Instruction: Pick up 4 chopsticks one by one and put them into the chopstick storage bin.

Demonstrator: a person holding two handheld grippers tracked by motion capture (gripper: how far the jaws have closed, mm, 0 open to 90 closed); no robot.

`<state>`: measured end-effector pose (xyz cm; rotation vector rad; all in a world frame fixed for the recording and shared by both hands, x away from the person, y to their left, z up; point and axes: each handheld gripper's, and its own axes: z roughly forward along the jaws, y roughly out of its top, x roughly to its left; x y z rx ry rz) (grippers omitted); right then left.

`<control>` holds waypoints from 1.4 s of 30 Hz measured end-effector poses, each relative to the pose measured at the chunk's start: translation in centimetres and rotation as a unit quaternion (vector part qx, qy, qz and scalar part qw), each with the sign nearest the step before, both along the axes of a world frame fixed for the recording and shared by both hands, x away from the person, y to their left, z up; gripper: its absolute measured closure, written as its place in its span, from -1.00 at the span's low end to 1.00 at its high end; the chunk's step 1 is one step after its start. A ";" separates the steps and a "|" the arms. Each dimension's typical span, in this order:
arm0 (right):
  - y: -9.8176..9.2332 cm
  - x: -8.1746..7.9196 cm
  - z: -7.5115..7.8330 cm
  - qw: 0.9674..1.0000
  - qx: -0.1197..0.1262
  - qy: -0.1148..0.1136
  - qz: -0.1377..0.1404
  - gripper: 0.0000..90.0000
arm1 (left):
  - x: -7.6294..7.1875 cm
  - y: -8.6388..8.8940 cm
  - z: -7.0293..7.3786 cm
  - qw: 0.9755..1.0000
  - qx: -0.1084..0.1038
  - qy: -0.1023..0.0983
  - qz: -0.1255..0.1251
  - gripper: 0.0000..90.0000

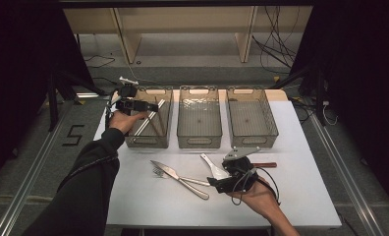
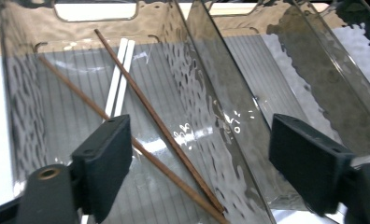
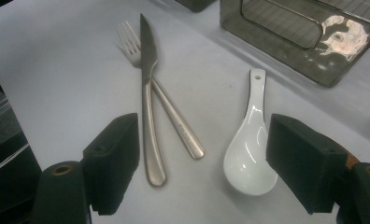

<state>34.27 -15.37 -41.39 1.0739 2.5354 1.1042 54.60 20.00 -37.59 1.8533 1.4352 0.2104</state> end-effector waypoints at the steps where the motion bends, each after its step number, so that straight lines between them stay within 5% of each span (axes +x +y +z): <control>1: 0.0 0.0 0.0 1.000 0.000 0.001 -0.001 -0.40 | 0.0 -0.1 0.0 1.000 0.001 -0.001 -0.003 -0.54; 8: -0.1 0.0 0.0 1.000 0.000 0.001 -0.001 -0.40 | -1.4 -0.3 0.9 0.999 -0.032 -0.013 -0.026 -0.50; 16: -0.1 0.0 0.0 1.000 -0.001 0.001 0.000 -0.40 | -4.9 -0.3 1.7 0.992 -0.100 -0.037 -0.065 -0.56; 31: -0.8 0.5 -0.2 1.000 -0.009 0.001 -0.012 -0.40 | -9.4 -1.1 1.5 0.985 -0.111 -0.076 -0.111 -0.57; 42: -1.3 0.8 -0.3 1.000 -0.010 0.001 -0.019 -0.40 | -12.5 -0.9 0.9 0.980 -0.121 -0.106 -0.119 -0.58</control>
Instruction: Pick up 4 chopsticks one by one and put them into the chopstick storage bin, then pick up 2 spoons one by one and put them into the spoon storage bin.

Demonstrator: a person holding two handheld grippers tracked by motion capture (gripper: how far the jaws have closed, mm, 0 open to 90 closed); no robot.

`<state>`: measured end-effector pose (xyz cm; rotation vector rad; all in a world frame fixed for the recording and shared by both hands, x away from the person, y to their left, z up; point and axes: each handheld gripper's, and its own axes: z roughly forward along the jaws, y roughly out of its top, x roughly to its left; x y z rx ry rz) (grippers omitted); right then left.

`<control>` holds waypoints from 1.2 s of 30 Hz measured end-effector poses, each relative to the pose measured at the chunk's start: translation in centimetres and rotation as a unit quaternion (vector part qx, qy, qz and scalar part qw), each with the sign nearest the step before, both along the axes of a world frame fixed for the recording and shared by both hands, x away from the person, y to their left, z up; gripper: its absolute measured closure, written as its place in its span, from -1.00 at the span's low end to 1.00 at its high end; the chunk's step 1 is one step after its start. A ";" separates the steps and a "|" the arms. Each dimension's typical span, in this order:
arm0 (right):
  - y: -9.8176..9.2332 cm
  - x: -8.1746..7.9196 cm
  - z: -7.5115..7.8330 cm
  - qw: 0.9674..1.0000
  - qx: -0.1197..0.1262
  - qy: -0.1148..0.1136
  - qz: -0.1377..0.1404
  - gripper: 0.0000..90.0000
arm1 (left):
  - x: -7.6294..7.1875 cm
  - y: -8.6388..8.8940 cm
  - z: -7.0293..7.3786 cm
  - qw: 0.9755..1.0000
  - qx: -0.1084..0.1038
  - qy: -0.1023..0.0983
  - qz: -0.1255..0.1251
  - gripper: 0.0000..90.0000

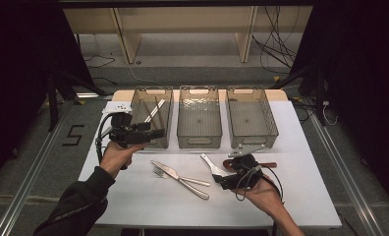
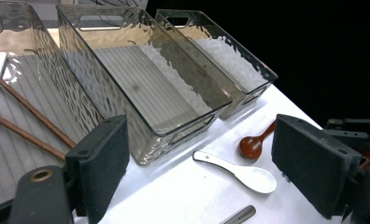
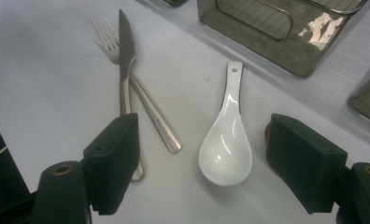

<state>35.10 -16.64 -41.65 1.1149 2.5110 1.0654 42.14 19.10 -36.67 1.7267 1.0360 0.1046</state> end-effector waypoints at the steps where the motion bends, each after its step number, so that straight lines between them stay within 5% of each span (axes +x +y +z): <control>1: 0.0 0.0 0.0 1.000 0.000 0.000 0.000 -0.40 | -0.2 0.0 -0.1 1.000 0.001 -0.002 0.000 -0.58; 36: -2.1 1.5 -0.4 1.000 -0.011 0.007 -0.022 -0.41 | -5.9 -0.6 -1.6 0.996 0.040 -0.068 -0.045 -0.65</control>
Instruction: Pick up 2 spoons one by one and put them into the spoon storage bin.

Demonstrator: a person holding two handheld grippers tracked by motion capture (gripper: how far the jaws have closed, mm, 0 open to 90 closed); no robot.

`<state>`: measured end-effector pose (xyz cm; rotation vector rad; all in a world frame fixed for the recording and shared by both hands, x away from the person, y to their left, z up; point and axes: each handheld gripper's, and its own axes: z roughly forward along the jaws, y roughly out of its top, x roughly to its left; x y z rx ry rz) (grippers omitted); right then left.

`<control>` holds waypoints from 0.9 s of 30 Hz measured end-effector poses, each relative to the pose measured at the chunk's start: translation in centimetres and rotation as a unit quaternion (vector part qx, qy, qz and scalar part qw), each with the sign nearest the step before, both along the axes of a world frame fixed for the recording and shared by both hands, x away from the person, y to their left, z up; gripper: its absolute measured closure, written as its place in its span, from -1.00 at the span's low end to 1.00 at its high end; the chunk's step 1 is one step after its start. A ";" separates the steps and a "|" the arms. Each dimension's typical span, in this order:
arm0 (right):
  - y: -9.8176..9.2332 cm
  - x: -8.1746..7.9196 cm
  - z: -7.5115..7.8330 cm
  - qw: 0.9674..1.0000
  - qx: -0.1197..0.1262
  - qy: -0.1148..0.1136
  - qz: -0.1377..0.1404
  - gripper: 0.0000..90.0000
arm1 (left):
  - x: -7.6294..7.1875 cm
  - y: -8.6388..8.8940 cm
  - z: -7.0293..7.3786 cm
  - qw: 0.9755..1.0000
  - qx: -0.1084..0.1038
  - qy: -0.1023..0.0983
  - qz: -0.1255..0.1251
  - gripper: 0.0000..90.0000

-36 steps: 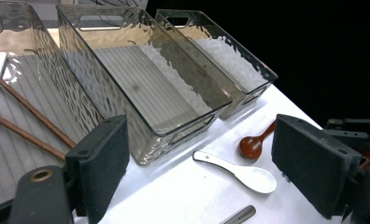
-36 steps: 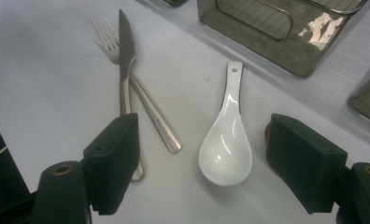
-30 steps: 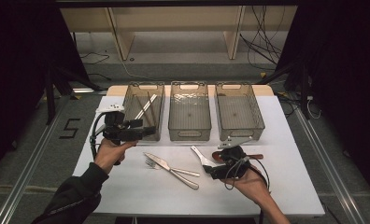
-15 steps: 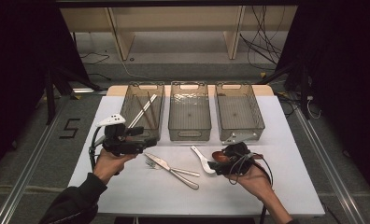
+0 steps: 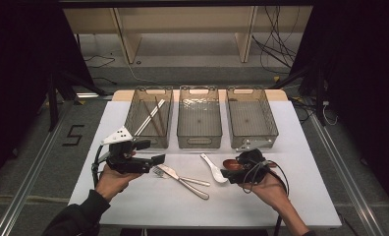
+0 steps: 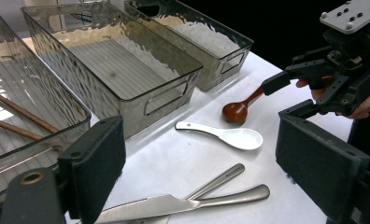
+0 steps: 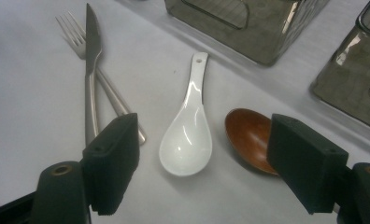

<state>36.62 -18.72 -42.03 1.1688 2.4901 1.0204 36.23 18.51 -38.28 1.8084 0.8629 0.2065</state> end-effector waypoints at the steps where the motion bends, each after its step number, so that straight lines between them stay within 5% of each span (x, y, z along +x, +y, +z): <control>1: 0.0 0.1 0.0 1.000 -0.001 0.000 0.002 -0.41 | 0.0 0.0 0.0 1.000 0.000 0.001 -0.001 -0.65; 13: -3.0 2.8 0.6 1.000 -0.031 0.005 0.003 -0.40 | -0.9 -0.2 -0.2 1.000 0.007 -0.003 -0.007 -0.66; 18: -5.3 4.5 1.1 0.999 -0.037 0.007 -0.024 -0.31 | -1.2 -0.1 -0.4 1.000 0.016 -0.006 -0.006 -0.66; 27: -6.9 6.0 -0.3 0.994 -0.080 0.038 -0.067 0.65 | -1.3 0.3 -0.4 1.000 0.007 -0.011 0.000 -0.65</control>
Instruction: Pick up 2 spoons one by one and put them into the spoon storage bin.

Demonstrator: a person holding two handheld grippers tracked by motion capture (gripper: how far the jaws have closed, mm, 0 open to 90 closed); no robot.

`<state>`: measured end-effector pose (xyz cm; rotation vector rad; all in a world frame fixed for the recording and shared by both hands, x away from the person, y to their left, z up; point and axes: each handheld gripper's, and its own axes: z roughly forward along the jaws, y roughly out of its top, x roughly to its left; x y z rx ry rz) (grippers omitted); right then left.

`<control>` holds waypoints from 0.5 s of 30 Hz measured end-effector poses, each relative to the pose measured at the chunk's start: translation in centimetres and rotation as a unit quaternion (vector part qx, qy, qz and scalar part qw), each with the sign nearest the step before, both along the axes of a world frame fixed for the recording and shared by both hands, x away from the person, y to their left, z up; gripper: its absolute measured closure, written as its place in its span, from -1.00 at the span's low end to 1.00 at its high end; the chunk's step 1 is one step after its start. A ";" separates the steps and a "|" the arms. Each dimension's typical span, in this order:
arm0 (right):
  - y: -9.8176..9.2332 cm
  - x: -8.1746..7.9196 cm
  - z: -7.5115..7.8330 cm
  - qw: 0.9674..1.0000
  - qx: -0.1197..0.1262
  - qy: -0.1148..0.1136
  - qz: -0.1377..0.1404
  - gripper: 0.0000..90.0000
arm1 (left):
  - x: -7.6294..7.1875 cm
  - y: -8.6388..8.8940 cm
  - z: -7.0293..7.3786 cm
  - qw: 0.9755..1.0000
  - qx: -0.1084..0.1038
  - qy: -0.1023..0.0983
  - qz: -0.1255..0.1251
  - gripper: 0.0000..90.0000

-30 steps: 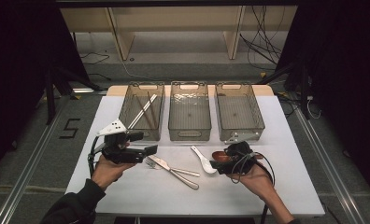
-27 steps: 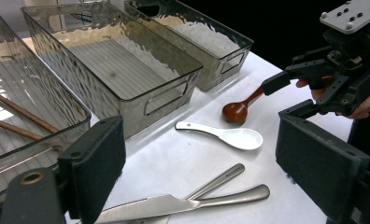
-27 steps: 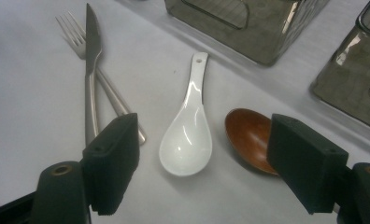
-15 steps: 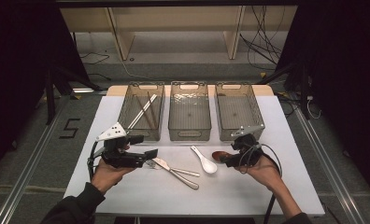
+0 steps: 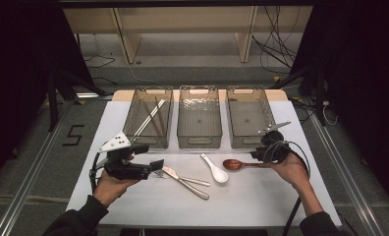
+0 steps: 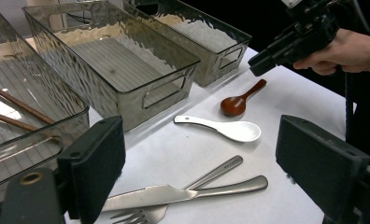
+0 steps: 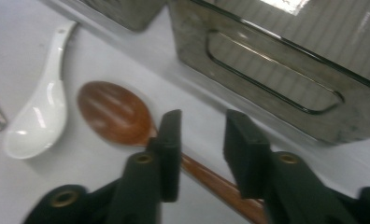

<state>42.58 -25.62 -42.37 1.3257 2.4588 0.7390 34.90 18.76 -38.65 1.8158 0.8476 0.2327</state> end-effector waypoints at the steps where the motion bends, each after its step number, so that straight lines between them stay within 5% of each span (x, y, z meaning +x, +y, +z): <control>1: -0.1 0.1 -0.2 1.000 -0.008 0.001 -0.005 0.74 | 0.0 0.0 0.0 1.000 -0.001 -0.001 0.000 -0.65; 6: -0.5 0.9 -2.0 0.998 -0.052 0.023 -0.024 1.00 | -0.2 -0.2 -0.2 1.000 0.005 0.002 -0.003 -0.66; 11: -1.1 1.2 -3.7 0.996 -0.064 0.053 -0.032 1.00 | -0.2 -0.3 -0.4 1.000 0.007 0.004 -0.004 -0.65; 15: -0.6 0.9 -3.5 0.995 -0.057 0.073 -0.023 1.00 | -0.1 -0.3 -0.7 1.000 0.008 0.002 -0.006 -0.66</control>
